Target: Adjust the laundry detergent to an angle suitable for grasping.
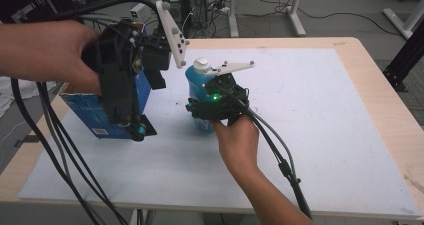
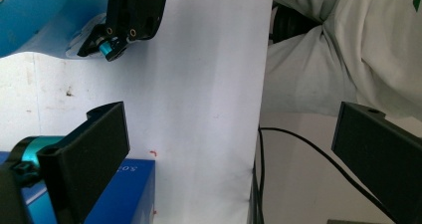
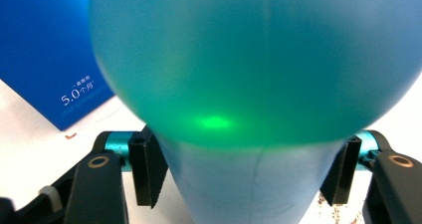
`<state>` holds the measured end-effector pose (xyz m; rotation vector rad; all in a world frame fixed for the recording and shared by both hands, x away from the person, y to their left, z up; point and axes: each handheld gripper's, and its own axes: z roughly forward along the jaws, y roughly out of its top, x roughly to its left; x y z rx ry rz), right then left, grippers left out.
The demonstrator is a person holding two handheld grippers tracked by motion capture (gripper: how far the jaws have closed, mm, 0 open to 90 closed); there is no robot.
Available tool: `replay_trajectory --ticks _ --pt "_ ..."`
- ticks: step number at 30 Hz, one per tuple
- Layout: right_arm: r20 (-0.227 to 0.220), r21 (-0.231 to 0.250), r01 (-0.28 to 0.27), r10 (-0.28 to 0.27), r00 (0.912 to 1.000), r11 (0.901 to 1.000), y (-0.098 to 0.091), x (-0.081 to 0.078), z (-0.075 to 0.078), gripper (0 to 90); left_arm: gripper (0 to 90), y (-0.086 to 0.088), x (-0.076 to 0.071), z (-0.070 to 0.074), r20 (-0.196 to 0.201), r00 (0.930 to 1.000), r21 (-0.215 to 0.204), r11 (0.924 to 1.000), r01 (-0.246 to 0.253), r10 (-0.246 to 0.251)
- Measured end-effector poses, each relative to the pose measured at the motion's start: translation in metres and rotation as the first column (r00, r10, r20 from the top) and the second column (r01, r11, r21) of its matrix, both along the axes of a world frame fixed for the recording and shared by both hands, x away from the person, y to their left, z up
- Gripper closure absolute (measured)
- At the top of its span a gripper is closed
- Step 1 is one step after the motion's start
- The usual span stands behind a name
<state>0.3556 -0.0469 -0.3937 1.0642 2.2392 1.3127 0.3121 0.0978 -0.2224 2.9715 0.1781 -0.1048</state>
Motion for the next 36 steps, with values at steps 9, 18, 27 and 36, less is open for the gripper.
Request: replay_trajectory --ticks 9,18,27,36 --pt "0.033 -0.010 0.006 -0.006 0.9995 0.9999 0.000 0.000 0.000 41.7 1.7 0.002 0.001 -0.001 -0.001 1.0000 -0.002 1.0000 -0.004 0.004" --pt "0.073 -0.043 -0.001 0.004 0.9973 0.9991 0.002 -0.002 0.001 44.4 1.7 0.002 0.002 -0.003 -0.006 1.0000 -0.002 1.0000 -0.003 0.003" --pt "0.056 -0.050 -0.039 0.042 0.9976 0.9980 -0.004 -0.001 0.004 45.2 1.7 0.003 0.002 -0.003 -0.006 1.0000 -0.007 1.0000 -0.006 0.006" --pt "0.041 -0.060 -0.106 0.109 0.9933 0.9926 -0.026 0.000 0.018 45.1 1.7 0.002 0.003 -0.005 -0.007 1.0000 -0.012 0.9999 -0.005 0.005"
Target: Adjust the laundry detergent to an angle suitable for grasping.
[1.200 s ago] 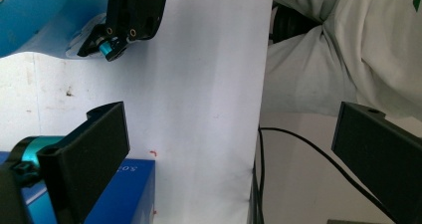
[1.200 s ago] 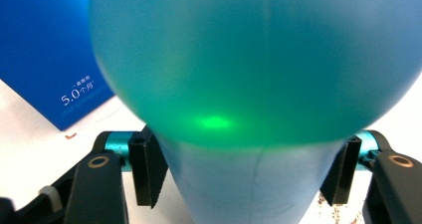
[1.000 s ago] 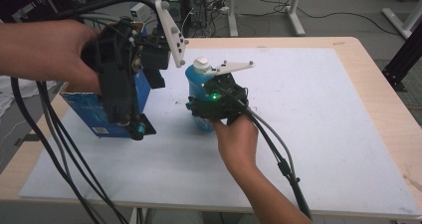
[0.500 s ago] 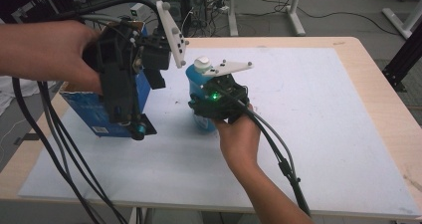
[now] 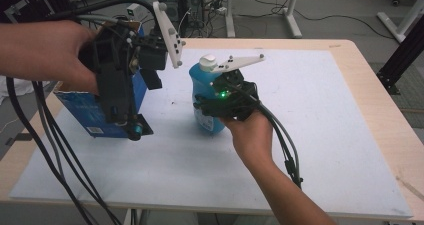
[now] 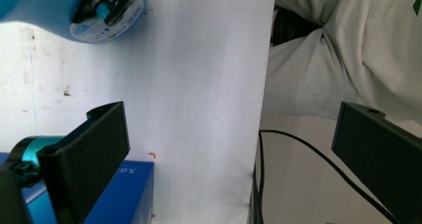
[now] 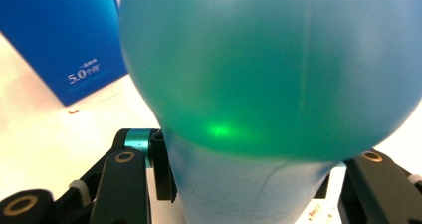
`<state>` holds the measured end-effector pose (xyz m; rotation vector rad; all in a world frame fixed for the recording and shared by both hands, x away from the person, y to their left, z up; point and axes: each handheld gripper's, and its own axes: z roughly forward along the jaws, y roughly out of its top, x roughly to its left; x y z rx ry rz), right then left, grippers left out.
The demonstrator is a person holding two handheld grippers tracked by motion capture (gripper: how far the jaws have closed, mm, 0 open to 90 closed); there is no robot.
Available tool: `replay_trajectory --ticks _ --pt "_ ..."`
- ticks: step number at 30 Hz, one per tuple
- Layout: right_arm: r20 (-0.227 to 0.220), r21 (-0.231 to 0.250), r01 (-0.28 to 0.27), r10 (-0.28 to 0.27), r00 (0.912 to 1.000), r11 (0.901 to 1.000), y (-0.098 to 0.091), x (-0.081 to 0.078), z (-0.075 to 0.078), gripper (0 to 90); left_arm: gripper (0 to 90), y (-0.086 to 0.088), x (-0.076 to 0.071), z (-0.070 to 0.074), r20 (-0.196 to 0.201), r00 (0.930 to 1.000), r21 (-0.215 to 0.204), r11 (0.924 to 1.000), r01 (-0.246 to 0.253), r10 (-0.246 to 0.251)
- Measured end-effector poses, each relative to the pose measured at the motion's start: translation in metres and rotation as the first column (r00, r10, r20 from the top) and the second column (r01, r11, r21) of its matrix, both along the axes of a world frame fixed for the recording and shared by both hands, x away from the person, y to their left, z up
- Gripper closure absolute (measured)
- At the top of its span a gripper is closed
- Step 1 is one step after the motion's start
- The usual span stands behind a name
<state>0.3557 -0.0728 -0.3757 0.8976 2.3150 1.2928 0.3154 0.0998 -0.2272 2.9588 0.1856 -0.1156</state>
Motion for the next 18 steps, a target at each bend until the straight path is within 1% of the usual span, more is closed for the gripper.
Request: replay_trajectory --ticks 2,5,8,9,12,16,18 --pt "0.007 -0.010 -0.026 0.026 0.9996 0.9996 -0.006 0.000 0.004 45.1 1.7 -0.001 0.000 0.000 0.001 1.0000 0.001 1.0000 -0.001 0.001" --pt "0.000 -0.017 -0.061 0.061 0.9981 0.9980 -0.013 0.000 0.010 45.0 1.7 -0.002 0.001 0.000 0.004 1.0000 -0.003 1.0000 -0.001 0.001" --pt "-0.001 -0.024 -0.107 0.107 0.9942 0.9939 -0.023 -0.001 0.017 44.9 1.6 -0.003 0.002 0.000 0.005 1.0000 -0.005 1.0000 0.000 0.000" --pt "-0.002 -0.027 -0.127 0.127 0.9919 0.9915 -0.026 -0.001 0.020 44.9 1.7 -0.004 0.002 0.000 0.007 1.0000 -0.008 1.0000 -0.002 0.002" --pt "-0.014 -0.015 -0.169 0.169 0.9856 0.9855 -0.036 0.002 0.027 44.9 1.7 -0.005 0.003 0.000 0.010 0.9999 -0.009 1.0000 -0.003 0.003" --pt "-0.005 -0.046 -0.220 0.220 0.9755 0.9745 -0.051 0.005 0.036 44.8 1.7 -0.007 0.004 0.000 0.015 0.9999 -0.010 0.9999 -0.005 0.005" --pt "-0.005 -0.056 -0.247 0.248 0.9689 0.9673 -0.058 0.008 0.040 44.9 1.7 -0.008 0.005 0.000 0.017 0.9998 -0.010 0.9999 -0.006 0.006"
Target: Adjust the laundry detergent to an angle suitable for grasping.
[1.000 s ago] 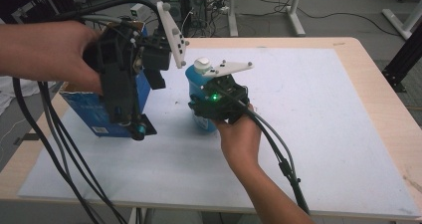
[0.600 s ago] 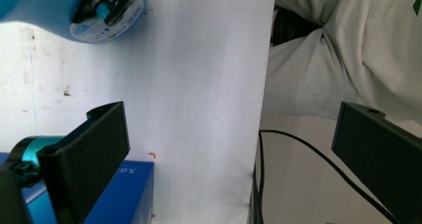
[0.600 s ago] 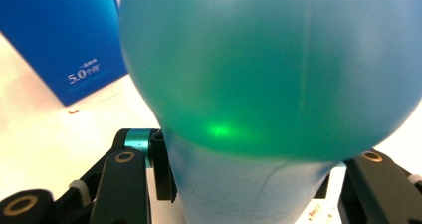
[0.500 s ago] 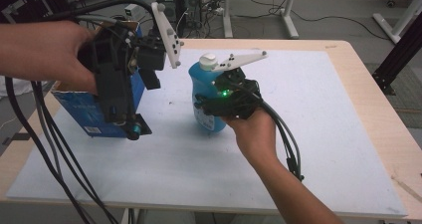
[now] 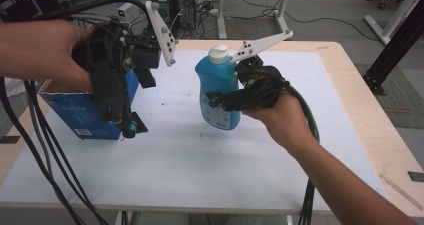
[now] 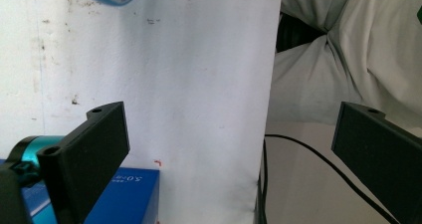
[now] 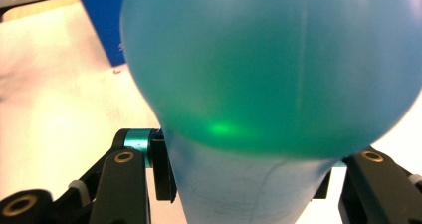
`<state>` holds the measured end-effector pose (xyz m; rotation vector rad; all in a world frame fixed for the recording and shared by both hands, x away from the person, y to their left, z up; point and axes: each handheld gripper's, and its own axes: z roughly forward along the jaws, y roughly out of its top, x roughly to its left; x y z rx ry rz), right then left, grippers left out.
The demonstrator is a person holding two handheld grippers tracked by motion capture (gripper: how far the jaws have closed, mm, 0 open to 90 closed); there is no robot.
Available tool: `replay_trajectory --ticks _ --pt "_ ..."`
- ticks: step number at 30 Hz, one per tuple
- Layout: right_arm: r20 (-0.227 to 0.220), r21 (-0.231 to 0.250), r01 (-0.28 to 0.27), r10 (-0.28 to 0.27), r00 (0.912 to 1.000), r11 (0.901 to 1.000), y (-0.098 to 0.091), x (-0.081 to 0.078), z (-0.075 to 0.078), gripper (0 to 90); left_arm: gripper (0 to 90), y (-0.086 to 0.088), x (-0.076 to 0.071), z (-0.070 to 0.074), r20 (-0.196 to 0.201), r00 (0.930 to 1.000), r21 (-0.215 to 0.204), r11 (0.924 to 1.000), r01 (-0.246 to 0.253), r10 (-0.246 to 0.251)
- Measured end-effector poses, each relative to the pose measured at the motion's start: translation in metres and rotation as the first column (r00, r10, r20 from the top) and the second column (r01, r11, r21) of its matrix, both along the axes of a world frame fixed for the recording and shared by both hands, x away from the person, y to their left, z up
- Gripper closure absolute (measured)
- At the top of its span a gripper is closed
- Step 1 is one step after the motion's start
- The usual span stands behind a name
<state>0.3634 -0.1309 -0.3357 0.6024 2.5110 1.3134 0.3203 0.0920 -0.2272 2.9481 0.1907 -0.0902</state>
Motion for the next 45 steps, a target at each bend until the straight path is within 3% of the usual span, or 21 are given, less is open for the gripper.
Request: replay_trajectory --ticks 7,16,17,19,21,22,37,45 --pt "-0.001 0.017 -0.115 0.115 0.9934 0.9932 -0.024 0.012 0.013 44.8 1.7 -0.004 0.003 -0.001 0.003 1.0000 0.001 1.0000 -0.001 0.001" --pt "-0.008 -0.001 -0.276 0.276 0.9611 0.9611 -0.038 0.025 0.019 44.9 1.7 -0.006 0.006 -0.001 0.007 0.9999 0.004 0.9999 -0.012 0.012" --pt "-0.008 -0.001 -0.276 0.276 0.9611 0.9611 -0.038 0.025 0.019 44.9 1.7 -0.006 0.006 -0.001 0.007 0.9999 0.004 0.9999 -0.012 0.012" --pt "-0.023 0.005 -0.310 0.310 0.9505 0.9507 -0.042 0.030 0.016 44.9 1.7 -0.007 0.007 -0.001 0.007 0.9999 0.008 0.9999 -0.015 0.015" --pt "-0.028 0.010 -0.315 0.315 0.9487 0.9491 -0.043 0.031 0.015 44.9 1.7 -0.007 0.008 -0.002 0.006 0.9999 0.009 0.9998 -0.016 0.016" --pt "-0.027 0.015 -0.333 0.333 0.9424 0.9428 -0.044 0.034 0.013 44.9 1.7 -0.008 0.009 -0.003 0.006 0.9999 0.012 0.9998 -0.015 0.015" --pt "-0.032 0.038 -0.411 0.412 0.9107 0.9110 -0.039 0.049 -0.002 45.0 1.6 -0.010 0.014 -0.008 -0.002 0.9996 0.014 0.9995 -0.027 0.027" --pt "-0.041 0.027 -0.427 0.428 0.9031 0.9040 -0.033 0.057 -0.015 45.0 1.7 -0.008 0.018 -0.012 -0.010 0.9992 0.013 0.9992 -0.038 0.038"
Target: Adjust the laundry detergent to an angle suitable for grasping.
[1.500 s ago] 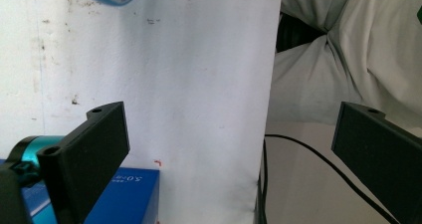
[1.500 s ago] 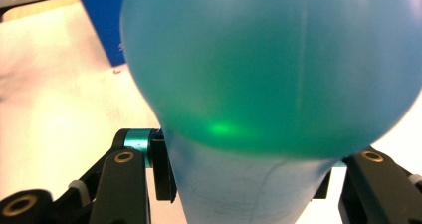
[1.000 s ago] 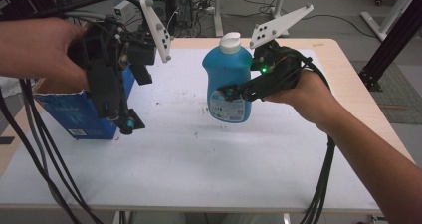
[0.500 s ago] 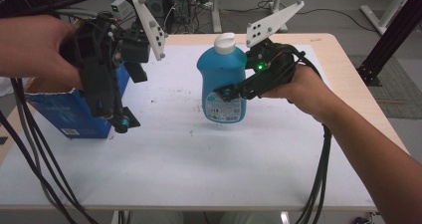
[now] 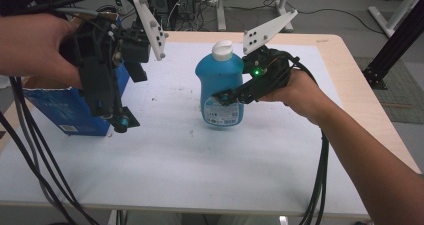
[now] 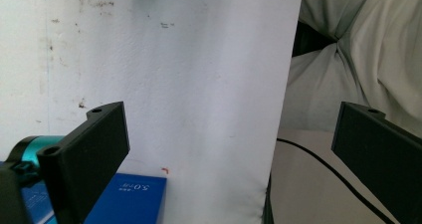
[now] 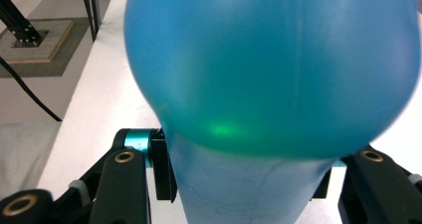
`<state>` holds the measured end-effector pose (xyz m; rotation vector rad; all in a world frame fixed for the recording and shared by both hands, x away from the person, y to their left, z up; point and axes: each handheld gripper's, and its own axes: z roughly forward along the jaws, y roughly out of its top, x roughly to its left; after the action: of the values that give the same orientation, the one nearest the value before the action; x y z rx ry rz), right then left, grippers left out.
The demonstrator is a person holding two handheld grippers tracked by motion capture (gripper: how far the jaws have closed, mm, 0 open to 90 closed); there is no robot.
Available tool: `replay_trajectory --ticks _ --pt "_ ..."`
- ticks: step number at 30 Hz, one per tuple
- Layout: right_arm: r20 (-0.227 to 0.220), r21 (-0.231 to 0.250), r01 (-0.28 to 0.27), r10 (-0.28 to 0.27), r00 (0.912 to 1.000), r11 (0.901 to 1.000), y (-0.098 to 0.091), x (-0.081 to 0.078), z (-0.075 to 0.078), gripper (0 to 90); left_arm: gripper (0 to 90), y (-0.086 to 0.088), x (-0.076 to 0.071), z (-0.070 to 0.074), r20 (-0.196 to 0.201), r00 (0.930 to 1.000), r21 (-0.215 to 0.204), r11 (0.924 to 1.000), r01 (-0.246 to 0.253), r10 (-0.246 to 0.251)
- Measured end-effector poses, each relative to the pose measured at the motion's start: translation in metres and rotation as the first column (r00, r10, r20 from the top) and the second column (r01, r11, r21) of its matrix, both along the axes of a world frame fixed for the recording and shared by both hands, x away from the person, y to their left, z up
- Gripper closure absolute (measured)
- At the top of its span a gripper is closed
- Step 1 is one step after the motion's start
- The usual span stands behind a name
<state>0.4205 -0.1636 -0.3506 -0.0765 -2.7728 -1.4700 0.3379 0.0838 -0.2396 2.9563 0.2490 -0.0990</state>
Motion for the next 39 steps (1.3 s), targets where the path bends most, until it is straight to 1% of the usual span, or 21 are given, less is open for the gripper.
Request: replay_trajectory --ticks 2,8,14,18,20,23,31,35,39 --pt "0.008 -0.002 -0.006 0.006 0.9999 1.0000 0.003 0.002 -0.003 45.1 1.7 0.001 0.001 -0.001 -0.001 1.0000 -0.001 1.0000 -0.003 0.003" --pt "0.002 -0.003 -0.033 0.033 0.9995 0.9995 0.009 0.005 -0.012 45.1 1.7 0.003 0.004 -0.003 -0.004 0.9999 -0.002 0.9999 -0.010 0.010" --pt "0.002 -0.003 -0.039 0.039 0.9992 0.9992 0.011 0.005 -0.020 45.1 1.7 0.003 0.006 -0.006 -0.011 0.9999 0.001 0.9999 -0.011 0.011" --pt "-0.002 -0.004 -0.046 0.046 0.9989 0.9989 0.012 0.004 -0.022 45.1 1.7 0.002 0.007 -0.007 -0.014 0.9998 -0.001 0.9999 -0.013 0.013" --pt "-0.004 -0.002 -0.047 0.047 0.9989 0.9989 0.012 0.004 -0.023 45.1 1.7 0.001 0.008 -0.007 -0.013 0.9999 0.002 1.0000 -0.005 0.005" --pt "-0.003 -0.002 -0.061 0.061 0.9982 0.9982 0.013 0.004 -0.026 45.1 1.7 0.001 0.008 -0.008 -0.016 0.9998 0.001 1.0000 -0.010 0.010" --pt "-0.016 0.008 -0.050 0.050 0.9986 0.9987 0.007 0.005 -0.030 44.6 1.7 0.000 0.010 -0.011 -0.021 0.9997 0.002 0.9999 -0.011 0.011" --pt "-0.034 0.010 -0.038 0.038 0.9987 0.9992 0.002 0.004 -0.032 43.6 1.7 -0.002 0.011 -0.012 -0.023 0.9997 0.001 1.0000 -0.005 0.005" --pt "-0.052 0.007 -0.040 0.040 0.9978 0.9992 0.003 0.002 -0.034 41.3 1.7 -0.004 0.010 -0.012 -0.024 0.9997 0.001 1.0000 -0.005 0.005"
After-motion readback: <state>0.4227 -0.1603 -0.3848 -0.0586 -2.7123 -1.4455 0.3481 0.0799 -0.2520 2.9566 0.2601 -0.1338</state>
